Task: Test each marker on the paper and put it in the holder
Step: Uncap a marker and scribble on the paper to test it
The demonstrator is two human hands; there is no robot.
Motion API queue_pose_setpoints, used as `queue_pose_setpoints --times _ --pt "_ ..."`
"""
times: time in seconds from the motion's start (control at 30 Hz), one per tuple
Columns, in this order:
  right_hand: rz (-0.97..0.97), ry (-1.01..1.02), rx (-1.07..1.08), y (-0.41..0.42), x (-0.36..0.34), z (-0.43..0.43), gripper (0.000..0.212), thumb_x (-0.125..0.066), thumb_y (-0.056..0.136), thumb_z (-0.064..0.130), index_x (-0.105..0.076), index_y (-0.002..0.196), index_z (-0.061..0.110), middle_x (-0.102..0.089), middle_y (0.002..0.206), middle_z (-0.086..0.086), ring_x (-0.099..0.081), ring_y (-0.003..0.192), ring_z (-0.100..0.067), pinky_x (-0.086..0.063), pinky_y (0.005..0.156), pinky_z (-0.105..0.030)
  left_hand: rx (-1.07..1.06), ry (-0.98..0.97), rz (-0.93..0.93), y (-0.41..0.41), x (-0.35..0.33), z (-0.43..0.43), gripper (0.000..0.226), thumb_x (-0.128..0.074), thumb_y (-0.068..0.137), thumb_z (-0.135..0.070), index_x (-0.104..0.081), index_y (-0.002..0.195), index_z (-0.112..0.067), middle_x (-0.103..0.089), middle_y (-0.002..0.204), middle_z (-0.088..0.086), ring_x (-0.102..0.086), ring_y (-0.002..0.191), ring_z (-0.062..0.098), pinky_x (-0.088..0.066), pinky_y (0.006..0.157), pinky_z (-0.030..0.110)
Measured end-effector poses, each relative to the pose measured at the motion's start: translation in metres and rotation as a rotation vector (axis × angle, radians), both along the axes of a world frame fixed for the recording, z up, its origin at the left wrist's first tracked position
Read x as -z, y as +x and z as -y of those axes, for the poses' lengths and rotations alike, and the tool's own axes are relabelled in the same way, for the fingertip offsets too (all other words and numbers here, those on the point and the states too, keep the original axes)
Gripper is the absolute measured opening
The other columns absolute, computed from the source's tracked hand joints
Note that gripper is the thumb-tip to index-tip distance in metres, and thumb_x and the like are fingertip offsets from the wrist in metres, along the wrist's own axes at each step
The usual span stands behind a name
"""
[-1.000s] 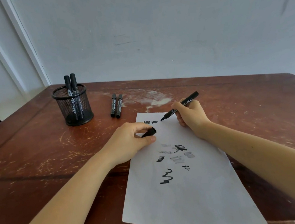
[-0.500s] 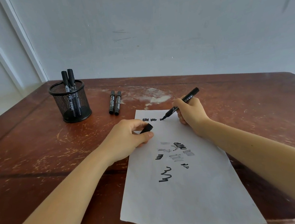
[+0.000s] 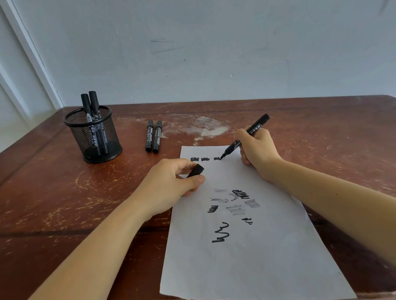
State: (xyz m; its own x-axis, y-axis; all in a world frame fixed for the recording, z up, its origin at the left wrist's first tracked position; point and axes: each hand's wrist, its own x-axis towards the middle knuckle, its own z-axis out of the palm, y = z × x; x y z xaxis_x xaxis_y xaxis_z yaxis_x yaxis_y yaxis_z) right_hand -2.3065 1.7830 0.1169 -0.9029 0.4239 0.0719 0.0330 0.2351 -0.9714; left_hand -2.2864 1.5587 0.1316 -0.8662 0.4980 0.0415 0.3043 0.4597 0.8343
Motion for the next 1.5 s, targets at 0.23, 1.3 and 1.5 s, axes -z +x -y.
queue_pose_setpoints --times 0.23,1.3,1.5 --pt "-0.01 -0.024 -0.005 0.001 -0.002 0.0 0.018 -0.05 0.073 0.023 -0.036 0.063 0.016 -0.035 0.048 -0.002 -0.029 0.041 -0.019 -0.028 0.049 -0.033 -0.005 0.014 0.006 0.0 0.001 0.0 0.025 -0.064 0.087 -0.028 -0.067 0.11 -0.019 -0.072 0.096 -0.003 -0.069 0.084 0.014 -0.057 0.076 0.025" --pt "0.13 -0.315 -0.419 0.033 -0.043 0.029 0.022 -0.047 0.088 0.012 -0.05 0.067 0.007 -0.049 0.053 -0.008 -0.04 0.044 -0.018 -0.037 0.043 -0.025 -0.05 0.069 0.006 0.008 -0.005 -0.002 0.027 -0.064 0.087 -0.028 -0.066 0.113 -0.025 -0.067 0.091 0.003 -0.062 0.07 0.01 -0.053 0.07 0.021" --pt "0.105 -0.251 -0.467 0.036 -0.044 0.024 0.02 -0.062 0.086 0.01 -0.059 0.066 0.006 -0.053 0.056 -0.009 -0.046 0.046 -0.019 -0.041 0.046 -0.027 -0.046 0.072 -0.027 0.01 -0.008 -0.003 0.029 -0.066 0.085 -0.027 -0.067 0.113 -0.023 -0.071 0.089 0.012 -0.059 0.067 0.01 -0.052 0.068 0.027"
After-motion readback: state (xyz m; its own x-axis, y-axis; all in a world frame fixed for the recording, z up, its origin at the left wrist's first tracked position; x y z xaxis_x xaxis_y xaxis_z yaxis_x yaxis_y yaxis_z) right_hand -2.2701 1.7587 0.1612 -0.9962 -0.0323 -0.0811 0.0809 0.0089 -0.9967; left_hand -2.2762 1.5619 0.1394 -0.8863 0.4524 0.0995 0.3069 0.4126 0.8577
